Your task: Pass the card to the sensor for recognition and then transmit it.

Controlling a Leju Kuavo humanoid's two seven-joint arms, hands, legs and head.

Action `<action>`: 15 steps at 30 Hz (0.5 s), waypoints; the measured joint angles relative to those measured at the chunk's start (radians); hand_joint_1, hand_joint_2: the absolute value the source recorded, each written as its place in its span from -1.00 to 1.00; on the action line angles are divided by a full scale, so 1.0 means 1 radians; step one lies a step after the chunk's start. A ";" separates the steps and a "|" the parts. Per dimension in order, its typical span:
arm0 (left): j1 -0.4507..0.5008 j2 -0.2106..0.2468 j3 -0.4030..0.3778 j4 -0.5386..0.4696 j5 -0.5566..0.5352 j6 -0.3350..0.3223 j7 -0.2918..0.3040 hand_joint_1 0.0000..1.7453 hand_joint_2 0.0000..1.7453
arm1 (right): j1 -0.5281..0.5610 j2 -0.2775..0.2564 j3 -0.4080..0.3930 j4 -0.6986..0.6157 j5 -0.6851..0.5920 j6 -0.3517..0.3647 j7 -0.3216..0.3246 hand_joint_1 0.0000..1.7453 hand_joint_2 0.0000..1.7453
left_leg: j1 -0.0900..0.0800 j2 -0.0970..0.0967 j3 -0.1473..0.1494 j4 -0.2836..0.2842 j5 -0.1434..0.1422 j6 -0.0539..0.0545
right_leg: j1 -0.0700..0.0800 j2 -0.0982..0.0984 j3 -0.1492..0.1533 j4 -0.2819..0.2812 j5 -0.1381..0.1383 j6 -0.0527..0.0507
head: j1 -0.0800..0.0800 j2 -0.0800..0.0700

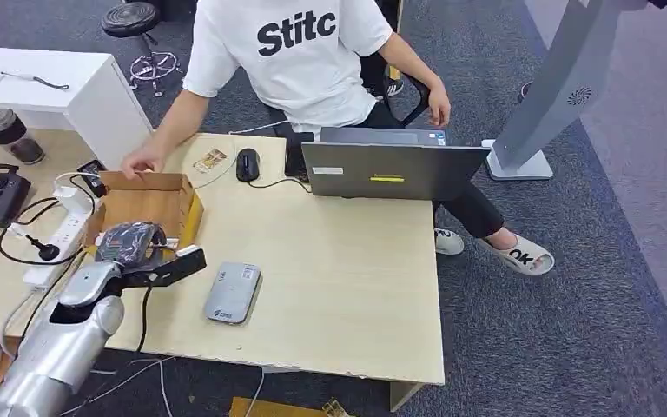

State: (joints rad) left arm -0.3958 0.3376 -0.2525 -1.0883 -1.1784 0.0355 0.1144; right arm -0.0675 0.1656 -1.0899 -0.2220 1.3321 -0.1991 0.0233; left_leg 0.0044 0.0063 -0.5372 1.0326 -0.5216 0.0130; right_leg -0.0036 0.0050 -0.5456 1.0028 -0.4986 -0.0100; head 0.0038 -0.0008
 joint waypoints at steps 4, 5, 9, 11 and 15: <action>-0.013 0.010 -0.011 0.009 0.011 -0.010 0.000 1.00 1.00 | 0.000 0.000 0.000 0.000 0.000 0.000 0.000 -1.00 1.00 | 0.000 0.000 0.000 0.000 0.000 0.000 | 0.000 0.000 0.000 0.000 0.000 0.000 | 0.000 0.000; -0.015 0.012 -0.013 0.010 0.013 -0.012 0.000 1.00 1.00 | 0.000 0.000 0.000 0.000 0.000 0.000 0.000 -1.00 1.00 | 0.000 0.000 0.000 0.000 0.000 0.000 | 0.000 0.001 0.000 0.000 0.000 0.000 | 0.000 0.000; -0.020 0.017 -0.014 0.013 0.015 -0.015 0.000 1.00 1.00 | 0.000 0.000 0.000 0.000 0.000 0.000 0.000 -1.00 1.00 | 0.000 0.001 0.000 0.000 0.000 0.000 | 0.000 0.001 0.000 0.000 0.000 0.000 | 0.000 0.000; -0.022 0.017 -0.014 0.014 0.016 -0.016 0.000 1.00 1.00 | 0.000 0.000 0.000 0.000 0.000 0.000 0.000 -1.00 1.00 | 0.000 0.001 0.000 0.000 0.000 0.000 | 0.000 0.001 0.000 0.000 0.000 0.000 | 0.000 0.000; -0.026 0.024 -0.027 0.014 0.006 -0.016 0.006 1.00 1.00 | 0.000 0.000 0.000 0.000 0.000 -0.001 -0.003 -1.00 1.00 | 0.000 0.001 0.000 0.000 0.000 0.000 | 0.000 0.001 0.000 0.000 0.000 0.000 | 0.000 0.000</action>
State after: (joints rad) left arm -0.4220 0.3616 -0.2800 -1.0746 -1.1727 0.0198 0.1206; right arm -0.0672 0.1656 -1.0899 -0.2220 1.3317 -0.1999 0.0198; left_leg 0.0044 0.0071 -0.5372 1.0326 -0.5219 0.0133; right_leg -0.0036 0.0059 -0.5458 1.0028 -0.4987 -0.0100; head 0.0034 -0.0008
